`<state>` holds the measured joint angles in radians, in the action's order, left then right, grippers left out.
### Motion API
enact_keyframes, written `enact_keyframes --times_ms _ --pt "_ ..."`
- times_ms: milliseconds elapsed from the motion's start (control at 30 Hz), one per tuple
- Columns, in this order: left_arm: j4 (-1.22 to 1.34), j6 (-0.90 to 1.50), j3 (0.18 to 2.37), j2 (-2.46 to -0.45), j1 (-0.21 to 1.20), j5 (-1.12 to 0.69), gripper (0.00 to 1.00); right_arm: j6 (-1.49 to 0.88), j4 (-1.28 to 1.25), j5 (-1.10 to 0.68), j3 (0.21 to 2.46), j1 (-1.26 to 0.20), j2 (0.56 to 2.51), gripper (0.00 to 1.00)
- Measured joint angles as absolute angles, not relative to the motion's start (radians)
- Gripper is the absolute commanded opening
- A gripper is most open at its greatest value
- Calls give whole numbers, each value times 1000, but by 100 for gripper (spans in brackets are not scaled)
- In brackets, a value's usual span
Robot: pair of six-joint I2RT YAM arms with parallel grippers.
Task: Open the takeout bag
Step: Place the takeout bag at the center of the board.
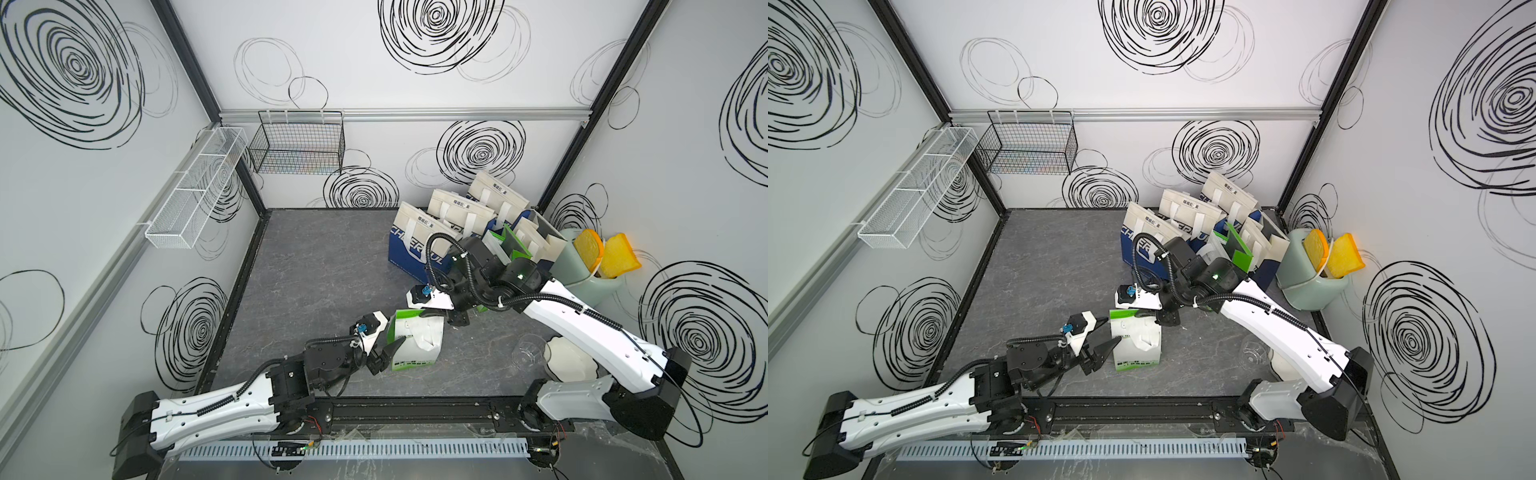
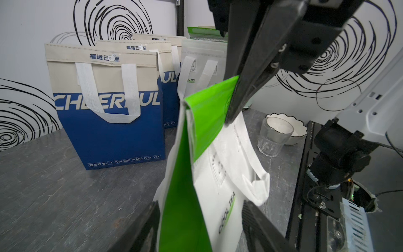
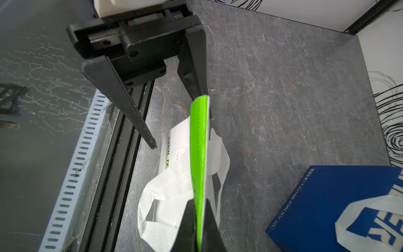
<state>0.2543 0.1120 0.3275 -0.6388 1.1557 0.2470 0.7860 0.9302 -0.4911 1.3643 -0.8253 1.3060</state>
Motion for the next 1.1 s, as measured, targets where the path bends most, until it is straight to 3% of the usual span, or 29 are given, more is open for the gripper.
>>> enact_keyframes --times_ms 167,367,500,600,700,767,933,1100 --pt "301 104 315 -689 1149 221 51 790 930 -491 1363 -829 1306 0" --pt "331 103 300 -699 1136 197 27 793 930 -491 1363 -831 1306 1" --pt "345 107 299 -702 1136 178 15 793 930 -490 1363 -834 1306 9" --pt "357 109 292 -704 1135 167 0 792 928 -489 1362 -835 1306 22" --pt "364 116 283 -705 1134 160 0 787 907 -487 1362 -836 1304 43" --pt "368 118 281 -705 1131 159 0 776 883 -480 1356 -839 1298 51" --pt "371 132 277 -702 1130 157 0 744 743 -434 1278 -846 1206 63" --pt "369 160 265 -677 1129 157 0 725 456 -349 1053 -880 974 65"
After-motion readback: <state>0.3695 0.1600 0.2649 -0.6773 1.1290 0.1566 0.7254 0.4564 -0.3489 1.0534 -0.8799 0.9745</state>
